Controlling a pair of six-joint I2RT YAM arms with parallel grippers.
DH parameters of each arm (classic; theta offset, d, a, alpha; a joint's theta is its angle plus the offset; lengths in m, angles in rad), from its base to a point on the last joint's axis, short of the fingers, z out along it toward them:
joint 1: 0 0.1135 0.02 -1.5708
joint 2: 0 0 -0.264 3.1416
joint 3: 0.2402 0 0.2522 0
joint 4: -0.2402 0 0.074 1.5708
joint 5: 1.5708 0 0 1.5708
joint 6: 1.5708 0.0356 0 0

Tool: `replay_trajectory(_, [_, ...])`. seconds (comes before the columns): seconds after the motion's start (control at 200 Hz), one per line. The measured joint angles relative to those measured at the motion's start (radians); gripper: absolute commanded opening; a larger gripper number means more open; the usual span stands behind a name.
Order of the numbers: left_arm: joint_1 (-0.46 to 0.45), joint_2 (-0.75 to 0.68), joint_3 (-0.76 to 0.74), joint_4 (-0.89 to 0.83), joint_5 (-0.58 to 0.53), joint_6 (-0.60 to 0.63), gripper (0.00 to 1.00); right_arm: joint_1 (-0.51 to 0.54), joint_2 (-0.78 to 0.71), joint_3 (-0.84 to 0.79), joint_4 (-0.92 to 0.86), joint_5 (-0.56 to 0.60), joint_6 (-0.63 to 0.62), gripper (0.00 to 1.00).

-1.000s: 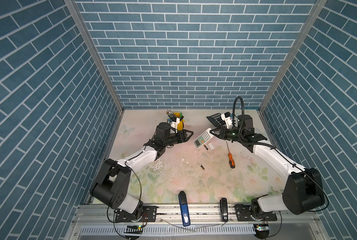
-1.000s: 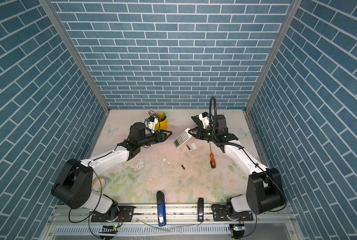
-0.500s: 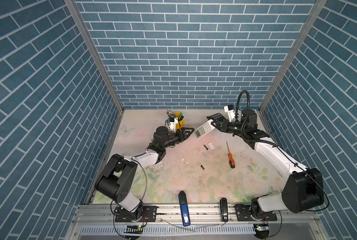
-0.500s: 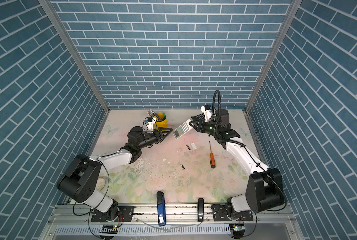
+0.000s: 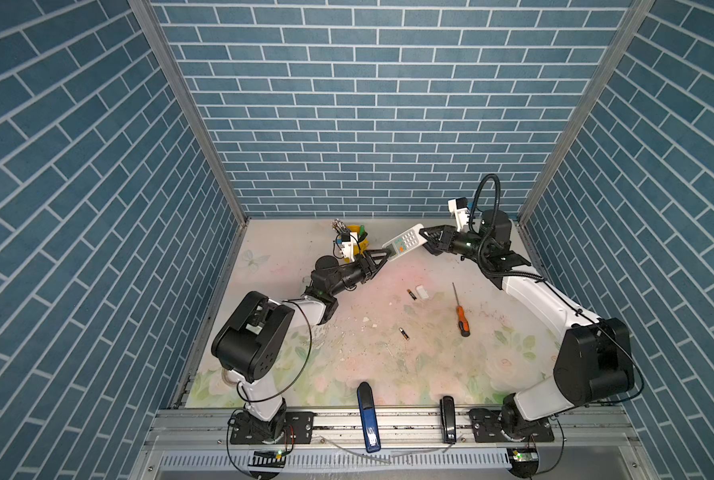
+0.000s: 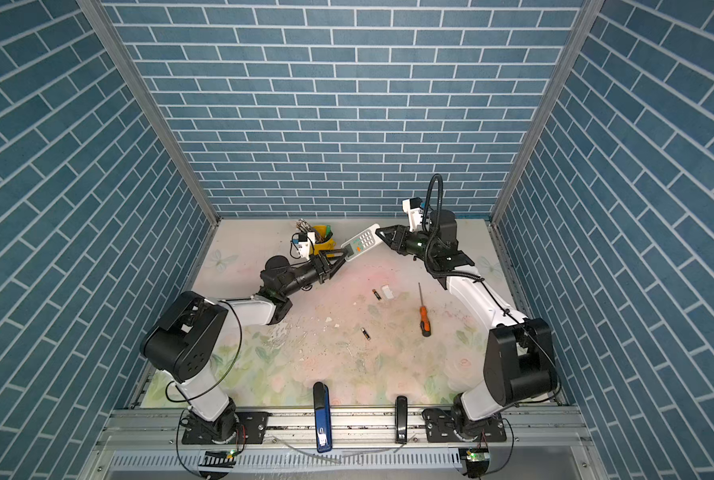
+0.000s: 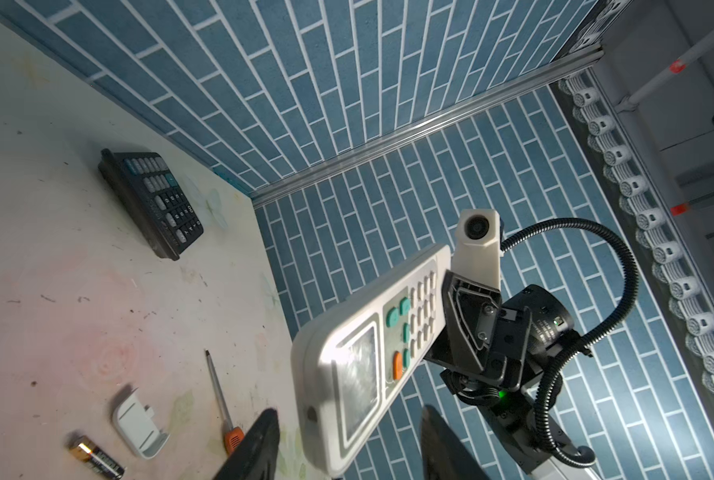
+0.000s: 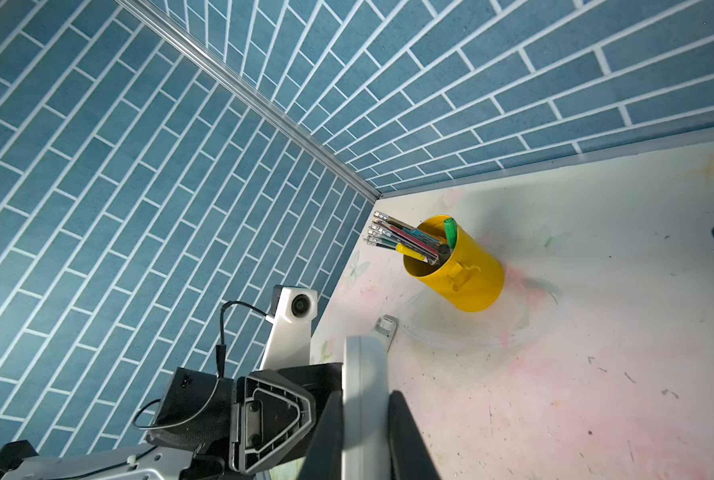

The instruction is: Unload the batteries from the remote control

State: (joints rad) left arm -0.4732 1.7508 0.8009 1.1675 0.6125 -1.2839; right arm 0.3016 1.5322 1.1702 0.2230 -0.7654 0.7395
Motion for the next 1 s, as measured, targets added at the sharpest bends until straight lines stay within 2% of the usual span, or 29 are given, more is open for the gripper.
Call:
replay_trajectory(0.22, [0.000, 0.000, 0.042, 0.023, -0.009, -0.014, 0.45, -0.002, 0.006, 0.000, 0.086, -0.014, 0.053, 0.00])
replay_trajectory(0.73, [-0.009, 0.035, 0.130, -0.019, -0.003, 0.006, 0.38, -0.004, 0.043, -0.001, 0.212, -0.035, 0.149, 0.00])
replay_trajectory(1.0, [-0.011, 0.035, 0.157, -0.065, 0.011, 0.048, 0.39, -0.004, 0.048, -0.003, 0.235, -0.048, 0.162, 0.00])
